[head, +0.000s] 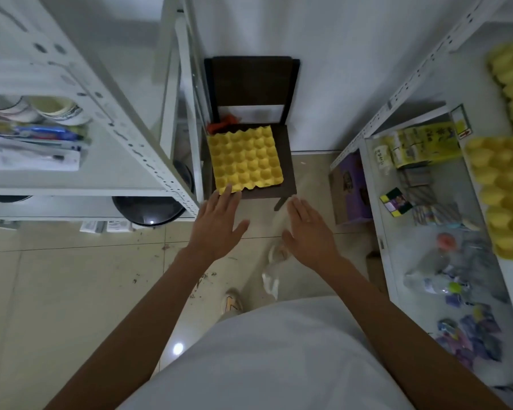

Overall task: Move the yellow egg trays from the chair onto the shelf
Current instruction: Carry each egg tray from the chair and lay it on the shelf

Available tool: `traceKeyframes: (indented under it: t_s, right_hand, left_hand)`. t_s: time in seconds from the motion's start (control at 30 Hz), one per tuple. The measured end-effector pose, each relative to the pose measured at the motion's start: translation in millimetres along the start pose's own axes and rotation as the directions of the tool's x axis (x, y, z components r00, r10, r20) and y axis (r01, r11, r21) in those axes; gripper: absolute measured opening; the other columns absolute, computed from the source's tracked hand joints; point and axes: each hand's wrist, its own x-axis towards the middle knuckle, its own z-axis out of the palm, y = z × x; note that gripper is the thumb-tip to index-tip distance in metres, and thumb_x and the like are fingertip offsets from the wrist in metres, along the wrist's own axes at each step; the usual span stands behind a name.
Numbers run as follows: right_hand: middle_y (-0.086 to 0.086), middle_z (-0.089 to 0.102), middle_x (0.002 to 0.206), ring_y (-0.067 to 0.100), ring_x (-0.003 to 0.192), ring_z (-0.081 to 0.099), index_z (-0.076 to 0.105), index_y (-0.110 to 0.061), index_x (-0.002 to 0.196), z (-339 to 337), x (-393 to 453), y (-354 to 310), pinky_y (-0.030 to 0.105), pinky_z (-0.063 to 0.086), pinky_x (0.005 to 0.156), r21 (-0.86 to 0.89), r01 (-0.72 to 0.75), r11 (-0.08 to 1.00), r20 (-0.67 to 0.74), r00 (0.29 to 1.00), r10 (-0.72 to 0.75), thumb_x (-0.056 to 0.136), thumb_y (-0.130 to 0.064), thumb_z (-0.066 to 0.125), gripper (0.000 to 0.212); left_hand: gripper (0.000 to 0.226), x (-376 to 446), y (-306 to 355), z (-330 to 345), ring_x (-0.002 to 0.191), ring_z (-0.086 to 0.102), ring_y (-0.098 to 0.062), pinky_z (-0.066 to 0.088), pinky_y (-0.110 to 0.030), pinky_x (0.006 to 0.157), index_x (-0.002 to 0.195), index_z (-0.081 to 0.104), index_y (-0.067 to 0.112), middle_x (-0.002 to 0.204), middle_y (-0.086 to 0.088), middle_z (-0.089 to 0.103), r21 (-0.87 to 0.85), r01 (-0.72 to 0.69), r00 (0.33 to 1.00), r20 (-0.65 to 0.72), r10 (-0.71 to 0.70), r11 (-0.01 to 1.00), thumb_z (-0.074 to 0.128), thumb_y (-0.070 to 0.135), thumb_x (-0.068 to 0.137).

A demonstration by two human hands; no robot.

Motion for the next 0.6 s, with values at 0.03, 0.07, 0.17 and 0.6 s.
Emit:
traceKeyframes:
  t_s: [0.03,0.07,0.17,0.6]
  right_hand:
    - [0.014,0.017,0.171,0.03,0.159,0.015,0.021,-0.004,0.163,-1.9,13.9,5.8,0.043,0.021,0.128,0.011,-0.01,1.0,-0.002,1.0,0.01,0.103,-0.034,0.047,0.072]
    - [0.014,0.017,0.171,0.029,0.159,0.015,0.022,-0.004,0.163,-3.5,24.8,9.6,0.042,0.02,0.128,0.023,-0.018,1.0,-0.005,1.0,0.018,0.104,-0.035,0.046,0.071]
    - [0.012,0.02,0.171,0.027,0.159,0.016,0.024,-0.005,0.163,-0.9,75.1,29.7,0.038,0.018,0.127,0.056,-0.002,0.998,0.0,1.0,0.002,0.104,-0.036,0.048,0.071]
    - [0.013,0.063,0.121,0.032,0.115,0.062,0.063,-0.011,0.124,67.9,312.5,121.3,0.037,0.051,0.087,0.265,-0.295,0.918,0.445,0.882,0.155,0.097,-0.028,0.051,0.034]
  left_hand:
    - [0.077,12.4,-0.7,3.0,0.159,0.014,-0.032,0.024,-0.053,0.126,0.165,0.018,0.021,0.174,-0.003,0.006,-0.012,0.0,1.0,0.016,0.0,1.0,0.033,0.062,0.102]
    - [0.078,21.4,-2.2,4.9,0.159,0.014,-0.033,0.025,-0.053,0.126,0.165,0.016,0.02,0.174,-0.003,0.004,-0.024,0.0,1.0,0.021,0.001,1.0,0.033,0.062,0.102]
    - [0.077,65.1,-8.9,11.4,0.159,0.016,-0.034,0.028,-0.053,0.125,0.165,0.017,0.017,0.174,-0.004,0.002,-0.058,0.025,1.0,0.002,-0.025,0.998,0.036,0.058,0.103]
    - [0.056,270.5,-64.6,70.0,0.135,0.05,-0.036,0.048,-0.05,0.104,0.153,0.042,0.014,0.151,-0.014,0.049,-0.342,0.603,0.797,0.279,-0.535,0.721,0.053,0.026,0.1]
